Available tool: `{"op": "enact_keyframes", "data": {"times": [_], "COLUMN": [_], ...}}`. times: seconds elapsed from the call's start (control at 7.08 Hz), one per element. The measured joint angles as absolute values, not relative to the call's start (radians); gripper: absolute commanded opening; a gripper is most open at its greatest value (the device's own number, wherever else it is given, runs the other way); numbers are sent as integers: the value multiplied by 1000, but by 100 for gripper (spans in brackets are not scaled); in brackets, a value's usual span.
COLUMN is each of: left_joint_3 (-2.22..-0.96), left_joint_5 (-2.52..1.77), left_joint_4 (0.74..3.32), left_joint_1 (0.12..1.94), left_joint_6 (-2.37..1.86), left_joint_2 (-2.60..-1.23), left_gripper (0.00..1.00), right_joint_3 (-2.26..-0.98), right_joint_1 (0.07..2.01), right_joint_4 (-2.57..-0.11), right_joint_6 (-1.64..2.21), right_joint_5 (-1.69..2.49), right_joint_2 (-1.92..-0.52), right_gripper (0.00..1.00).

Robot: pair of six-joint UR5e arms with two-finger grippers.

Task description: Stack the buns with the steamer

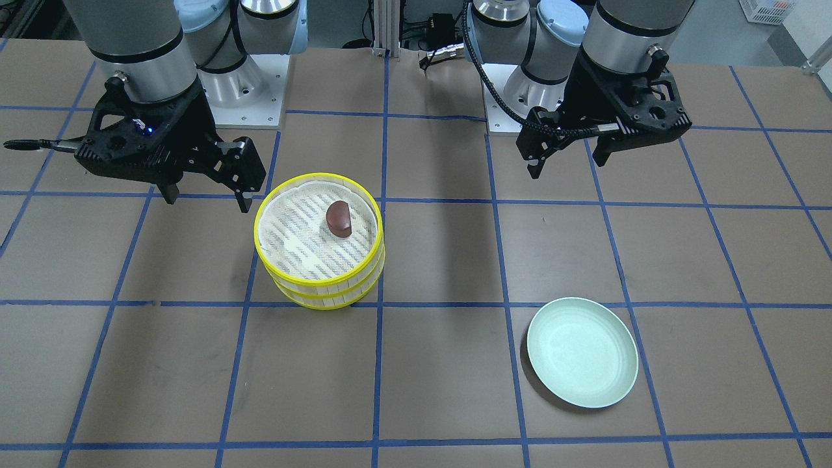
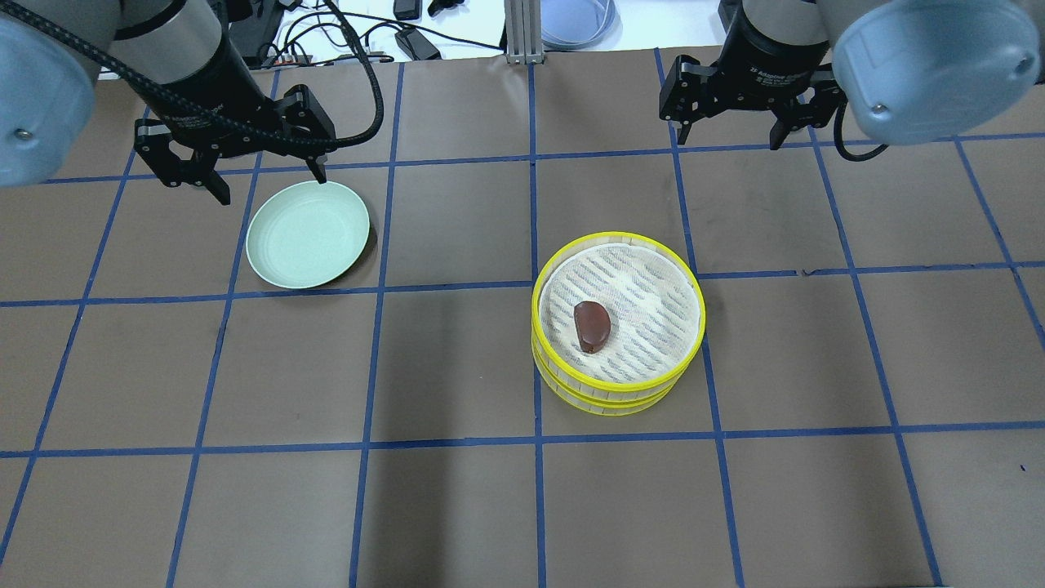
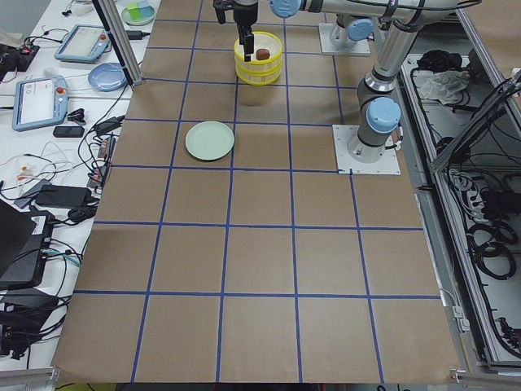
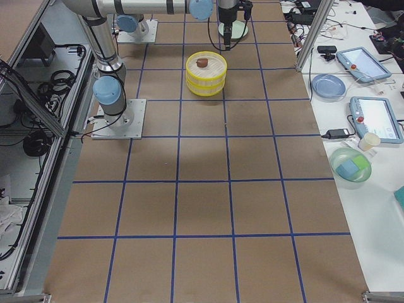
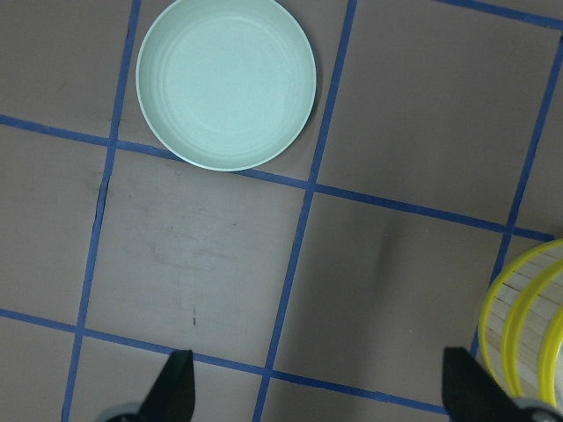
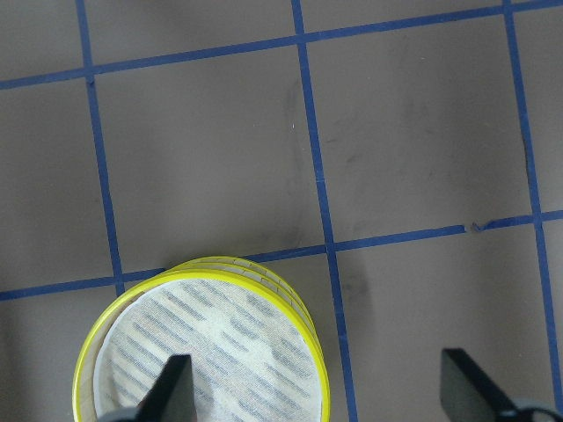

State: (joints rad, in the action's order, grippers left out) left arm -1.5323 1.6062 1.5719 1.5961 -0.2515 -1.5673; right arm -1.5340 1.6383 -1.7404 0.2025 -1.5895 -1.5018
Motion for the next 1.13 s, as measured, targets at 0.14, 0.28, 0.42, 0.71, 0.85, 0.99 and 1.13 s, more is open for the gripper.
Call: {"op": "enact_keyframes", "data": {"times": [0.14, 0.28, 0.42, 0.71, 0.85, 0.99, 1.13], "left_joint_3": [-1532, -1532, -1532, -1532, -1532, -1532, -1530], "left_joint_5": [1606, 1606, 1606, 1606, 1605, 1605, 1605], "left_joint_4": [1573, 1573, 1573, 1573, 1575, 1580, 1584], "left_joint_1": [1597, 1597, 1597, 1597, 1596, 1595, 1593], "left_joint_6": [-244, -240, -239, -237, -227, -206, -188], "left_joint_2": [-1567, -1568, -1568, -1568, -1566, -1564, -1564], "left_gripper": [100, 100, 100, 100, 100, 100, 100], "right_joint_3": [-1534, -1534, -1534, -1534, -1534, -1534, -1536], "right_joint_1": [1638, 1638, 1638, 1638, 1638, 1639, 1639], "right_joint_4": [-1740, -1739, -1739, -1741, -1742, -1742, -1742], "right_joint_6": [202, 202, 203, 203, 203, 204, 204], "right_joint_5": [-1589, -1585, -1581, -1577, -1577, -1576, -1576], "right_joint_2": [-1502, -1501, -1500, -1497, -1496, -1494, -1493], "right_gripper": [100, 100, 100, 100, 100, 100, 100]}}
